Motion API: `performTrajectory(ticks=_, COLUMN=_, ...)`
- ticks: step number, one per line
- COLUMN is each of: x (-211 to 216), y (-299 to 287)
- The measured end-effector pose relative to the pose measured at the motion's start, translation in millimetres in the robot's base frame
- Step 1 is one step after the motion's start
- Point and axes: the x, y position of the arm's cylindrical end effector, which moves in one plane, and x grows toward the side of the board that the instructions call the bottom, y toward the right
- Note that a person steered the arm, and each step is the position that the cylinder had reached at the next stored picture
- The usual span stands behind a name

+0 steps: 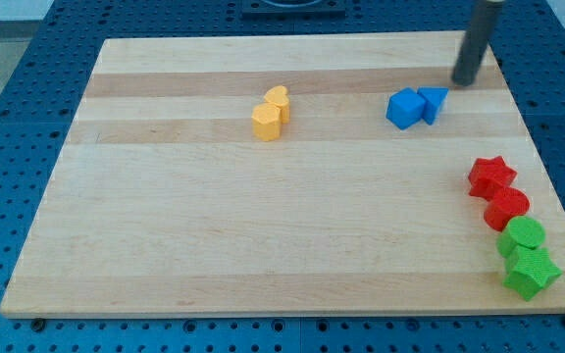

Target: Push blue blocks to the right of the yellow blocks

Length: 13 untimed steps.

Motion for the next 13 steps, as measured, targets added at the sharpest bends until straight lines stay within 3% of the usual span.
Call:
performTrajectory(ticks=1, x=18, y=3)
performTrajectory(ticks=2, x=38, y=-34)
performTrajectory(ticks=4, x=45, y=-141)
performTrajectory(ticks=5, x=46, y=-167)
performTrajectory(ticks=6, x=46, y=-138)
performTrajectory(ticks=8, x=99, y=-123)
performTrajectory(ticks=9, x=119, y=-141)
performTrajectory(ticks=11, x=120, y=-204)
performTrajectory(ticks=13, x=106, y=-221)
